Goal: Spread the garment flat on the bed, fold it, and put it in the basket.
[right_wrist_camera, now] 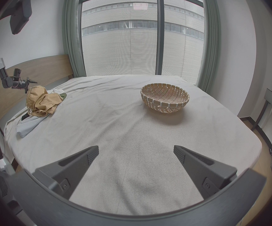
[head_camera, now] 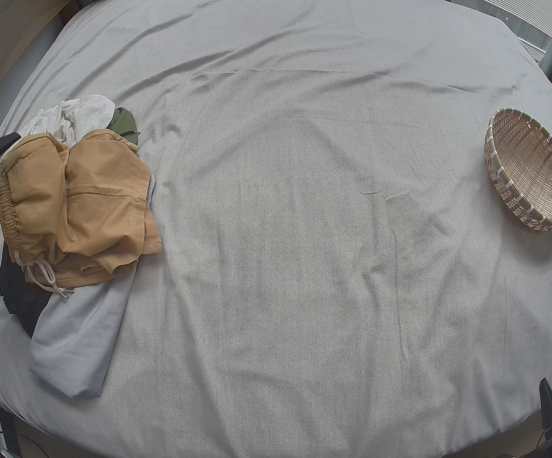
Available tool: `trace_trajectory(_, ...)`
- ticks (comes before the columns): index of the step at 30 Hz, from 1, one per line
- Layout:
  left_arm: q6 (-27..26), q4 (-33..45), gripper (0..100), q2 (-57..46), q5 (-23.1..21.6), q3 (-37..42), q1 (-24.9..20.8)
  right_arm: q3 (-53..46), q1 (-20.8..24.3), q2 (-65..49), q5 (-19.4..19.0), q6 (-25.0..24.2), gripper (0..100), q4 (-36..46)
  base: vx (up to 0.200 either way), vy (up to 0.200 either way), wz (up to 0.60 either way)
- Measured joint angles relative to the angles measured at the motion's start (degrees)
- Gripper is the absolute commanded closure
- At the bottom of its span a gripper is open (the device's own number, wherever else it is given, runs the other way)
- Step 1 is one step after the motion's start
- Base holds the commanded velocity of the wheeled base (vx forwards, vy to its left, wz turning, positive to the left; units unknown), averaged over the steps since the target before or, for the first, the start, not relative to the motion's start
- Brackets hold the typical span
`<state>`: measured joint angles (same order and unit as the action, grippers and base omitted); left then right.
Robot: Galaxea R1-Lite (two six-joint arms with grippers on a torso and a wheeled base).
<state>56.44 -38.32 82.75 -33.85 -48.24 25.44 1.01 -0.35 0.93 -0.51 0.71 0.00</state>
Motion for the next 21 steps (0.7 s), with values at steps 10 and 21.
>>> trace_trajectory(10,0.2,-4.7,100,0.4,-0.7,3.2,-0.1,0.0,-0.1,0.0,0.0,0.0,0,0.0,0.000,0.000,0.00)
trace_trajectory(21,0.1,-11.4,100,-6.0,-6.1,5.3,-9.8,0.0,-0.1,0.0,0.0,0.0,0,0.0,0.000,0.000,0.00)
